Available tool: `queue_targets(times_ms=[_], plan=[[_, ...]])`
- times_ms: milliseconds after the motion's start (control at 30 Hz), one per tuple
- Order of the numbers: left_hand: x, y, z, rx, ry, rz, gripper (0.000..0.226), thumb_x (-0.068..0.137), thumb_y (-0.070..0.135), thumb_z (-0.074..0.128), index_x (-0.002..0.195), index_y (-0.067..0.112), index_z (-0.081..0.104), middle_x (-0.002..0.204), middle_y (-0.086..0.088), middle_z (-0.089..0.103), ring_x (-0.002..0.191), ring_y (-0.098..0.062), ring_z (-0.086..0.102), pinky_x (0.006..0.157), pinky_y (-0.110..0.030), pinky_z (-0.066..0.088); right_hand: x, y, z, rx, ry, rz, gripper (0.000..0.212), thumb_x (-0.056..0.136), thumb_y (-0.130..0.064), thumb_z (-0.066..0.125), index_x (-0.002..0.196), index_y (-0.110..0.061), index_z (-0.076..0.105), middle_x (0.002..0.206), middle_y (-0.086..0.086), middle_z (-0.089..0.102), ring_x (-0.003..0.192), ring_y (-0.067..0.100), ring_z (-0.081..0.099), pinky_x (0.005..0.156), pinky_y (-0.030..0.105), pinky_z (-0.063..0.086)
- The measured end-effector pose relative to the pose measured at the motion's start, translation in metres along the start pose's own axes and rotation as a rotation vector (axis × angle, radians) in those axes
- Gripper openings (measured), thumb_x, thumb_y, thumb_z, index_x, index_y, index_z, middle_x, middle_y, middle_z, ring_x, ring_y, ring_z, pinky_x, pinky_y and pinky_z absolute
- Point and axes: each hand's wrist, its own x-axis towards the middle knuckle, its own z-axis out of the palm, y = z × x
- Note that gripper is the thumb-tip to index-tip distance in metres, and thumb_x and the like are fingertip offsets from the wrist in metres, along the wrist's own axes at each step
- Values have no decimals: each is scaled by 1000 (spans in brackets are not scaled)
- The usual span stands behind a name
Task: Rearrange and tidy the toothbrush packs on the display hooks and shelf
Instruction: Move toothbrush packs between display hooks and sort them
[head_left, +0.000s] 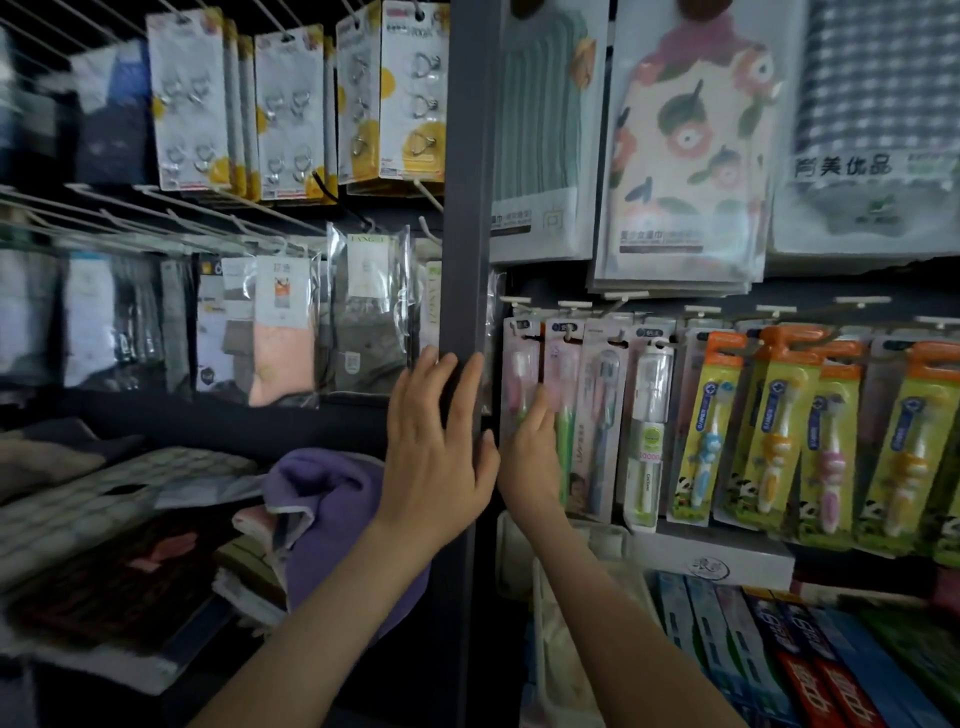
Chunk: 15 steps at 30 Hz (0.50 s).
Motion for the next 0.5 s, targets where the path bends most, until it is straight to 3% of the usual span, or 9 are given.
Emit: queue_targets(times_ms=[100, 200, 333, 500], plan=[[-3, -4, 6, -118, -12, -47, 57, 90, 24, 44, 142, 9, 25, 146, -13, 19, 138, -33, 23, 111, -50, 29, 3, 2, 0, 170, -2, -49, 76, 88, -2, 56, 149, -10, 10, 130, 17, 43, 104, 23, 51, 84, 31, 49], [-4, -7, 6, -173, -32, -48, 56, 93, 27, 41, 144, 13, 22, 149, -11, 15, 140, -31, 21, 113, -46, 25, 6, 7, -7, 149, -83, -196, 72, 89, 0, 52, 150, -13, 15, 130, 14, 45, 103, 22, 47, 86, 27, 44], [-4, -8, 7, -216, -47, -47, 58, 92, 25, 42, 145, 15, 20, 150, -9, 14, 140, -30, 19, 114, -46, 23, -1, 9, -40, 174, -380, -192, 73, 91, -1, 50, 150, -21, 13, 136, 15, 38, 119, 30, 46, 91, 26, 37], [-5, -8, 4, -133, -49, -11, 56, 94, 20, 43, 144, 5, 22, 148, -19, 18, 138, -35, 22, 113, -50, 25, -32, 42, -87, 101, -637, -139, 66, 94, -17, 52, 149, -30, 18, 144, 12, 35, 130, 29, 38, 98, 27, 32]])
